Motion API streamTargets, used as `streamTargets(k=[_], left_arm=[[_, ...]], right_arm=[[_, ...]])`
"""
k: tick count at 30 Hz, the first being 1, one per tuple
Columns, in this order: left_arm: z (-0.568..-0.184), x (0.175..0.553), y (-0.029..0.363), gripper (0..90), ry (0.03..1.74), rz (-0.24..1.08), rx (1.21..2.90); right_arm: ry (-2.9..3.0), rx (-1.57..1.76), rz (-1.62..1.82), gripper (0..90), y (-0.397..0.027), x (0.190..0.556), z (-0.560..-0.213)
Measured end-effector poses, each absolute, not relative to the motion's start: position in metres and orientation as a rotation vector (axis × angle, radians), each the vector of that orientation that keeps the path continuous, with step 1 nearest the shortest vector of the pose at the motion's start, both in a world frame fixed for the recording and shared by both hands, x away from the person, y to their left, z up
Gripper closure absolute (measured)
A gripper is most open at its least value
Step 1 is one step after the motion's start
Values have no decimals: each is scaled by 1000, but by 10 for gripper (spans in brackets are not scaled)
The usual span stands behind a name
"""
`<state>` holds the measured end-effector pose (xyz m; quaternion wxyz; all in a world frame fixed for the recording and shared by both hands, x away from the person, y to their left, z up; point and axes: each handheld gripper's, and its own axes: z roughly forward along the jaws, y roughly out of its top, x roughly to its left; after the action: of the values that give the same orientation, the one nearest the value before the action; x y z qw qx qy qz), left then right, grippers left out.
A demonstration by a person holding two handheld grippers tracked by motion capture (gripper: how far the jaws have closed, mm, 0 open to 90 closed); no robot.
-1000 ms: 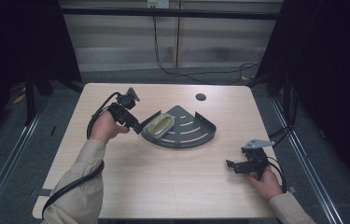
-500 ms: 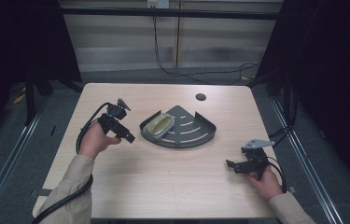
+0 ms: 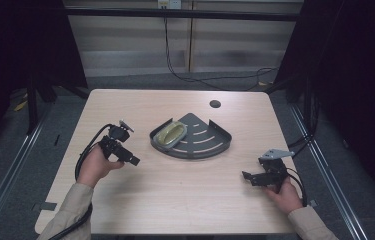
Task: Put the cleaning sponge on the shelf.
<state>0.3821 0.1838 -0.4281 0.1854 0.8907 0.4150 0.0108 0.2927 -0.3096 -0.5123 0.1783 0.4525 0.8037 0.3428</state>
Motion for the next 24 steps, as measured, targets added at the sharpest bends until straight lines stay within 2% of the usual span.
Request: streamTargets(k=[15,24], left_arm=[[-448,360,208,208,1187,55,2434],[-462,353,219,206,1166,113,2416]], right_arm=[[2272,1282,971,104,-310,293,-512],[2272,1282,968,104,-310,293,-512]])
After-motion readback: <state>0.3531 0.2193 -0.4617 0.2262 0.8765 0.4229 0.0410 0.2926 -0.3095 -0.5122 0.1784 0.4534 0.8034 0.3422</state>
